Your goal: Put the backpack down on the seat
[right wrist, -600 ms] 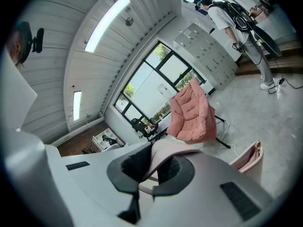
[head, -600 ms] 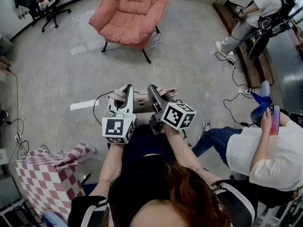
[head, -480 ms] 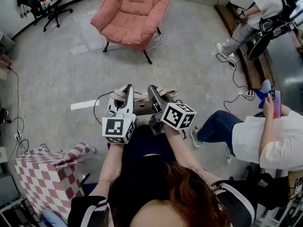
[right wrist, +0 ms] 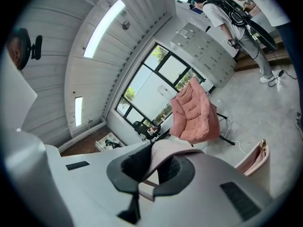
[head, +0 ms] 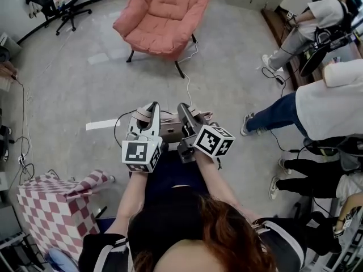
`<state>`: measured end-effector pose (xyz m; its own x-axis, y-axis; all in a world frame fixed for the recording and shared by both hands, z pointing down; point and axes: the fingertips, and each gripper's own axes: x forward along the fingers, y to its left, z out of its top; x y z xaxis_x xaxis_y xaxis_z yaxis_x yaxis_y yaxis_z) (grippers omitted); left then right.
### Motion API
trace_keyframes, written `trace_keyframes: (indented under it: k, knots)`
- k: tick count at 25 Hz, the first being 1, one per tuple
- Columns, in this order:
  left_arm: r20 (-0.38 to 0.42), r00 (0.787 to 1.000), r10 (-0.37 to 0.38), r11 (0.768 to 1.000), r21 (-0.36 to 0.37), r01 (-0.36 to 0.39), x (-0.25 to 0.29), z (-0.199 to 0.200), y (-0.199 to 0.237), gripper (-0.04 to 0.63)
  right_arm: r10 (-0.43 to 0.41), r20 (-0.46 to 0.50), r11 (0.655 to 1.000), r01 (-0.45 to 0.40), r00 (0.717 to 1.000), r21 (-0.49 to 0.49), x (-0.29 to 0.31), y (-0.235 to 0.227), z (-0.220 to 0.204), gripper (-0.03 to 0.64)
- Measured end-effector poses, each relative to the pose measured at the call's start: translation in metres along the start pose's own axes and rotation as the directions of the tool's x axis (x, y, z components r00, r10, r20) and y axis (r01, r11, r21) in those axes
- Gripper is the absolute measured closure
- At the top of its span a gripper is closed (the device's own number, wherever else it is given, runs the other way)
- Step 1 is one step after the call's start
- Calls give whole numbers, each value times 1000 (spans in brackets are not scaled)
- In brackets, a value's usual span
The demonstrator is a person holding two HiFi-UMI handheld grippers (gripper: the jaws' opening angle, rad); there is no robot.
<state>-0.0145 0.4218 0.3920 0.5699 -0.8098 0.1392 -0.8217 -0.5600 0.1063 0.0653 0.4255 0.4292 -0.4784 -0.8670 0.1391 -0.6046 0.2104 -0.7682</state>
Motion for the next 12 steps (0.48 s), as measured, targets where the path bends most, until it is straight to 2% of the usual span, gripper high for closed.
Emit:
trace_keyframes:
  k: [8,12]
  knots:
    - [4,1000,14,998,-67,-14,18,-5,25,577,-12,-25,1000,12,1000,1,28,-8,0,578]
    - [4,1000,21,996,-83,-21,43,0,42,577,-18,-35,1000,18,999,-9,55,-15,14,580]
